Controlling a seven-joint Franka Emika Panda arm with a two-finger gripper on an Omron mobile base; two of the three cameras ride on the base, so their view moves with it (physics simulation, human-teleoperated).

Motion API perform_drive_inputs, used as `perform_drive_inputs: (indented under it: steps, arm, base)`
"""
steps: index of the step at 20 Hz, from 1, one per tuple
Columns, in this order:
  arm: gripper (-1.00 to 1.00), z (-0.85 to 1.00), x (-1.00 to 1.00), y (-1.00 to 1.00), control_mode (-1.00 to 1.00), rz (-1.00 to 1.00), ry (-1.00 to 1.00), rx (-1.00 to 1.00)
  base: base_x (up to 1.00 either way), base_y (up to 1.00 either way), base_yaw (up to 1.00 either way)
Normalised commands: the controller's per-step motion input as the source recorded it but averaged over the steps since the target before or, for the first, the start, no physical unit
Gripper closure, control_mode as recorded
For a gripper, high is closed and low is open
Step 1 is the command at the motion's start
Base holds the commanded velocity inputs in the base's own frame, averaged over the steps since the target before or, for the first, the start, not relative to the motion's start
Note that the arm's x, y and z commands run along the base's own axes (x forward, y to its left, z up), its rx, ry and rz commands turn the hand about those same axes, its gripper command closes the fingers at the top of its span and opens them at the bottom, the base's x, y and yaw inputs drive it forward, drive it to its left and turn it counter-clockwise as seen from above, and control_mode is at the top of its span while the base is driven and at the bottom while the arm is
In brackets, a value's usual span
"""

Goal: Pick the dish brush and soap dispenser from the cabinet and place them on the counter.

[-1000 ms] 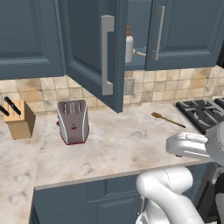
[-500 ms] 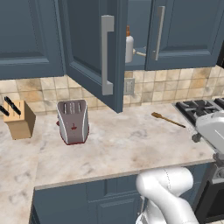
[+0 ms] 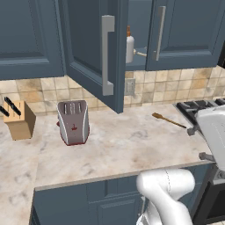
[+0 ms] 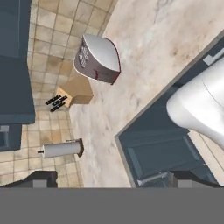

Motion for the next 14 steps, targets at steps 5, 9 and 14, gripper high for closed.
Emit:
perform_drive_inputs:
  steps: [5, 9, 14]
  arm:
    - [-1.0, 0.16, 0.09, 0.02, -1.0, 0.06, 0.17, 0.02]
    - [-1.0, 0.04, 0.12, 0.0, -1.0, 0.0, 0.14, 0.09]
    - [-1.0, 0.15, 0.08, 0.11, -1.0, 0.0, 0.06, 0.1]
  base:
    - [0.0, 0.0, 0.0]
    - [0.0, 0.0, 0.0]
    - [0.0, 0.0, 0.0]
